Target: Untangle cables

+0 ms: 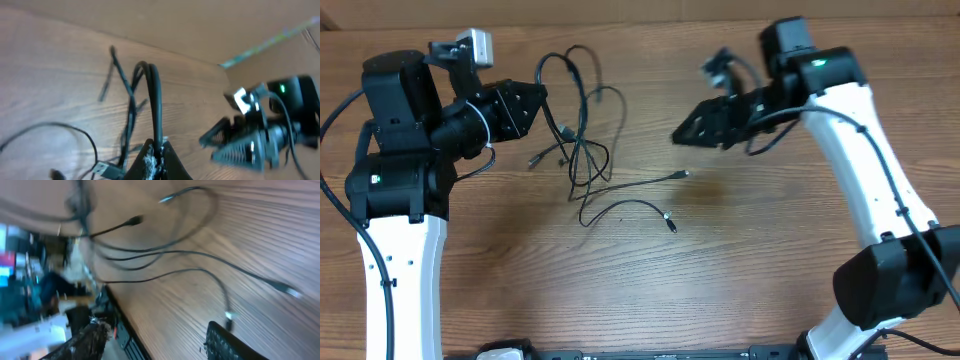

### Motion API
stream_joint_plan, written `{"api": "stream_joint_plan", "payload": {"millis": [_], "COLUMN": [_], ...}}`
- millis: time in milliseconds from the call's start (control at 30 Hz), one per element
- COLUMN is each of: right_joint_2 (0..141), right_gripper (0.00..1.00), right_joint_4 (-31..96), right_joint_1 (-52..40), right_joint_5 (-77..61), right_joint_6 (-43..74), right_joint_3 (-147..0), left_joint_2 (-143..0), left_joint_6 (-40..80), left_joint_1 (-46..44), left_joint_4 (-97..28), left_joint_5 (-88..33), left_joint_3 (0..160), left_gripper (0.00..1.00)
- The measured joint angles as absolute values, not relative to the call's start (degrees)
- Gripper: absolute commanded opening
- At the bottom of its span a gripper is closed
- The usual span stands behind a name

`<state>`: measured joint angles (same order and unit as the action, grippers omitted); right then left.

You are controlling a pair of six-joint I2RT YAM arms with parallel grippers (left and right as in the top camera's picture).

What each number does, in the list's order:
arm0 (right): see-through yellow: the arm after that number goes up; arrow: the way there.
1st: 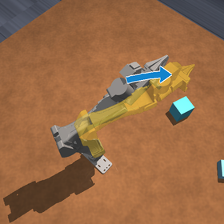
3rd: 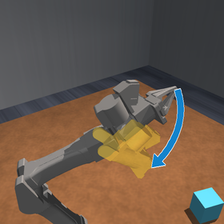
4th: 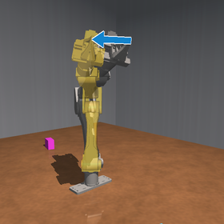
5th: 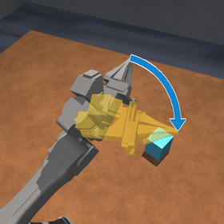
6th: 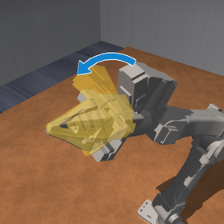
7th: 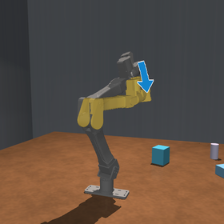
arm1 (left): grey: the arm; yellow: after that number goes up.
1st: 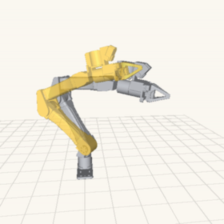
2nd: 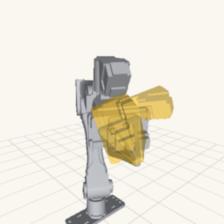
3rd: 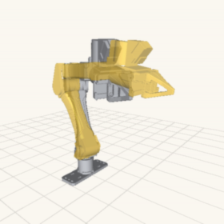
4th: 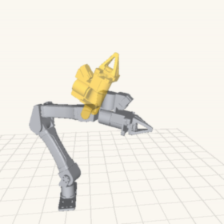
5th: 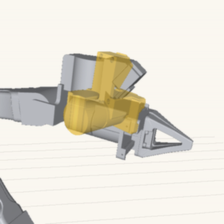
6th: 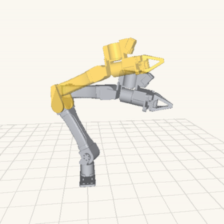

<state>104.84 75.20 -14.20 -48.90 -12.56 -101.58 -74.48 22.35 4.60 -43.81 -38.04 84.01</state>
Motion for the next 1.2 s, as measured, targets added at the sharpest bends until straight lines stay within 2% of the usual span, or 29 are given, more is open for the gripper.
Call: {"api": "stream_joint_plan", "payload": {"millis": [133,267,467,667,767,900,967,1067,1200], "right_joint_2": [104.84,104.62,104.62,104.62,104.62,104.62,104.62,104.62,104.64], "right_gripper": [0.62,0.62,0.61,0.61,0.68,0.68,0.63,0.4,0.22], "right_joint_4": [70.76,60.66,52.05,45.84,43.92,42.06,40.53,37.89,35.62], "right_joint_1": [-22.61,-29.41,-31.05,-31.05,-32.27,-34.59,-35.55,-36.38,-36.47], "right_joint_5": [-47.97,-44.56,-41.91,-41.76,-42.19,-42.65,-42.85,-43.03,-43.13], "right_joint_6": [-16.01,-16.93,-17.32,-22.92,-25.93,-27.46,-27.92,-28.16,-28.56], "right_joint_3": [-101.43,-97.86,-90.52,-86.11,-85.47,-85.47,-85.47,-85.41,-85.38], "left_joint_2": [-75.18,-75.46,-75.5,-75.5,-75.5,-75.5,-75.5,-75.5,-75.5], "left_joint_6": [29.41,32.91,34.22,34.41,34.41,34.44,34.41,34.41,34.41], "left_joint_1": [4.6,4.6,4.6,4.6,4.6,4.6,4.6,4.6,4.6], "left_joint_4": [-43.94,-44.03,-44.12,-44.12,-44.12,-44.12,-44.1,-44.07,-44.1], "left_joint_5": [-35.97,-35.44,-35.31,-35.31,-35.31,-35.33,-35.35,-35.79,-36.67], "left_joint_3": [84.01,84.01,84.01,84.01,84.01,84.01,84.01,84.01,84.01], "left_gripper": [0.04,0.04,0.04,0.04,0.04,0.04,0.04,0.04,0.04]}}
